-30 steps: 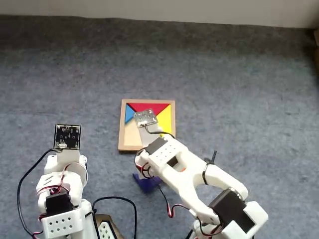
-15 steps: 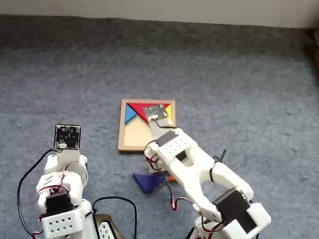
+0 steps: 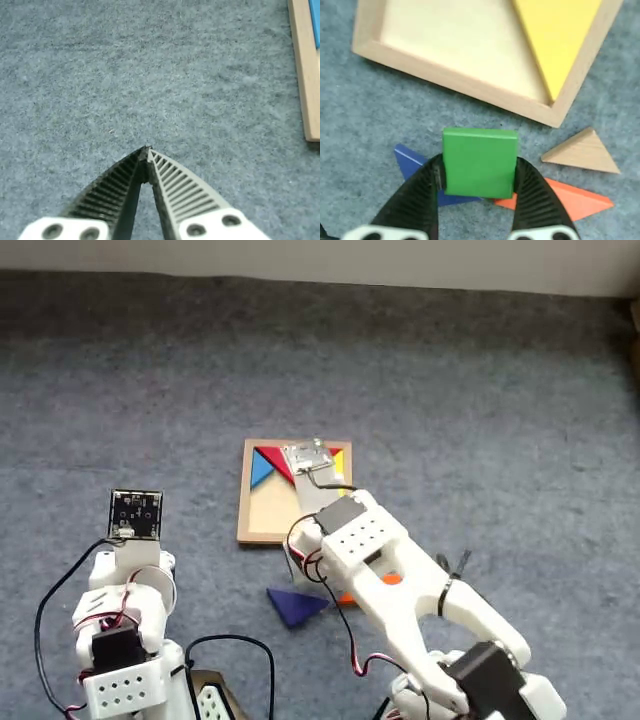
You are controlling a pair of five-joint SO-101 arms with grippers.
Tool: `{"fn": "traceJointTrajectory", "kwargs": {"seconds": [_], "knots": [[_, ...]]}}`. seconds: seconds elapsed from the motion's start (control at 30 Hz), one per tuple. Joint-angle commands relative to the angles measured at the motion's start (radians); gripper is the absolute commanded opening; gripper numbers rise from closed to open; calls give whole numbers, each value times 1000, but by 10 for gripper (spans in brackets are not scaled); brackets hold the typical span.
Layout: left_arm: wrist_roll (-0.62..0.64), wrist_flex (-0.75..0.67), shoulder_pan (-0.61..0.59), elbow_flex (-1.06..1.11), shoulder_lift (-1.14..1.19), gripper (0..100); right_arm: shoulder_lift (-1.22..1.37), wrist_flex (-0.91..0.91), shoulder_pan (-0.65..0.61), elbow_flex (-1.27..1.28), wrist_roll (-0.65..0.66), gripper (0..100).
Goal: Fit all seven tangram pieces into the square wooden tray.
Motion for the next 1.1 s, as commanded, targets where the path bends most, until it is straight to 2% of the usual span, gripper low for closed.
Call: {"fn": "traceJointTrajectory", "kwargs": {"seconds": [0.0, 0.13, 0.37, 0.63, 0.7, 0.87, 1.07], "knots": [[-11, -17, 16, 21, -27, 8, -62, -5, -5, -50, 160, 7], [-11, -17, 16, 21, -27, 8, -18, -114, -4, -81, 293, 7], [-11, -17, 16, 21, -27, 8, 162, -203, -4, -260, 431, 7], [-11, -17, 16, 21, -27, 8, 466, -196, -4, -553, 443, 12], [-11, -17, 16, 21, -27, 8, 509, -196, -1, -601, 443, 41], [-11, -17, 16, 21, -27, 8, 533, -196, 44, -631, 443, 165], [-11, -17, 16, 21, -27, 8, 532, -196, 61, -631, 443, 178]]}}
